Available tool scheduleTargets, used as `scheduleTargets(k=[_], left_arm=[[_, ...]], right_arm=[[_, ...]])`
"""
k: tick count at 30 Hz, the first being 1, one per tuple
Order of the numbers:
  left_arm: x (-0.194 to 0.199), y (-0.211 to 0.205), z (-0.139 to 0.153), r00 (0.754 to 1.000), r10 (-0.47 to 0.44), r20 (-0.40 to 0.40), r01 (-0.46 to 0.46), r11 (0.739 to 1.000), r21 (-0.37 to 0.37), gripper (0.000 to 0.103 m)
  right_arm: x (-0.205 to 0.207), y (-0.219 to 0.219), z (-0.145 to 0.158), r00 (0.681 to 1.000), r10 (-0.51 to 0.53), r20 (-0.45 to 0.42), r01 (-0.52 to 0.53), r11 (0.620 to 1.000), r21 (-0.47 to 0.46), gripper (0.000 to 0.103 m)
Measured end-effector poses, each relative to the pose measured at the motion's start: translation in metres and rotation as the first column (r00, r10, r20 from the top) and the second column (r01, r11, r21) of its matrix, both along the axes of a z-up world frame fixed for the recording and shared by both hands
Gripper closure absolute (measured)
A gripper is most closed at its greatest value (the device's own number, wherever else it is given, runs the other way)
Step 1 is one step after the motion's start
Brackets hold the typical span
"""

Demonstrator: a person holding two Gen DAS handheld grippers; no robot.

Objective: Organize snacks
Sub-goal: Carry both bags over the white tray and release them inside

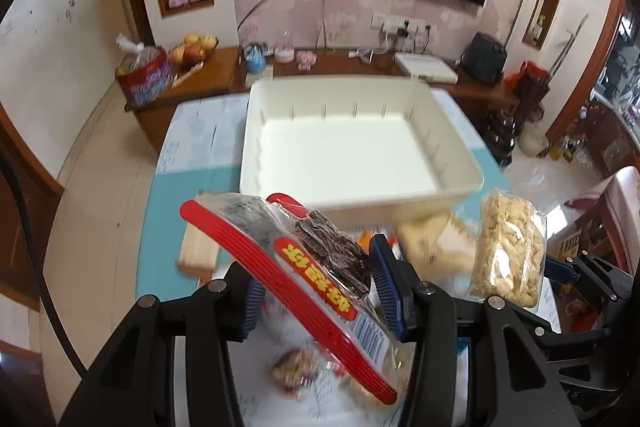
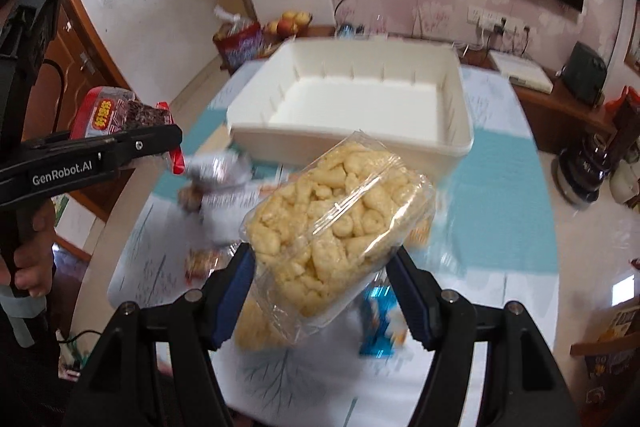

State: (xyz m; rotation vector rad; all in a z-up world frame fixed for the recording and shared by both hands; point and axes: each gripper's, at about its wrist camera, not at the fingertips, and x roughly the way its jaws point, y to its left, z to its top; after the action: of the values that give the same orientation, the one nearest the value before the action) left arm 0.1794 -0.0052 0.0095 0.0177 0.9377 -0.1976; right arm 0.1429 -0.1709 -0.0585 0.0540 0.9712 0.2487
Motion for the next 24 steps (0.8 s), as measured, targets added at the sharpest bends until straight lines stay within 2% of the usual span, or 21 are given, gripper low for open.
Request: scheduleTargets(k=[7,14,20,24], left_arm=[[0.033,-0.011,0.003,0.996,-0.035,0.085,0.038,0.998,-0.043,0.055],[0.068,-0.015,-0.005,0.984,-0.039,0.176,0.06,0.992,-0.113,0.055],[0.095,-0.013,-0.023,0.976,-0.015,0.216,0.049,0.987,-0.155,0.055],[0.108,-0.012,-0.034,0.97,0.001,0.245,0.04,0.985,-0.165,0.055]], right_arm=[[0.03,-0.012,0.018,0.989,-0.034,0.146,0.036,0.999,-0.01,0.035],[0.068,-0.027,0.009,0.956,-0.082,0.282,0.09,0.996,-0.016,0.035],[0.093,-0.035,-0.004,0.932,-0.136,0.336,0.132,0.991,0.035,0.035],[0.102,-0.04,-0.013,0.925,-0.178,0.336,0.153,0.983,0.101,0.035]])
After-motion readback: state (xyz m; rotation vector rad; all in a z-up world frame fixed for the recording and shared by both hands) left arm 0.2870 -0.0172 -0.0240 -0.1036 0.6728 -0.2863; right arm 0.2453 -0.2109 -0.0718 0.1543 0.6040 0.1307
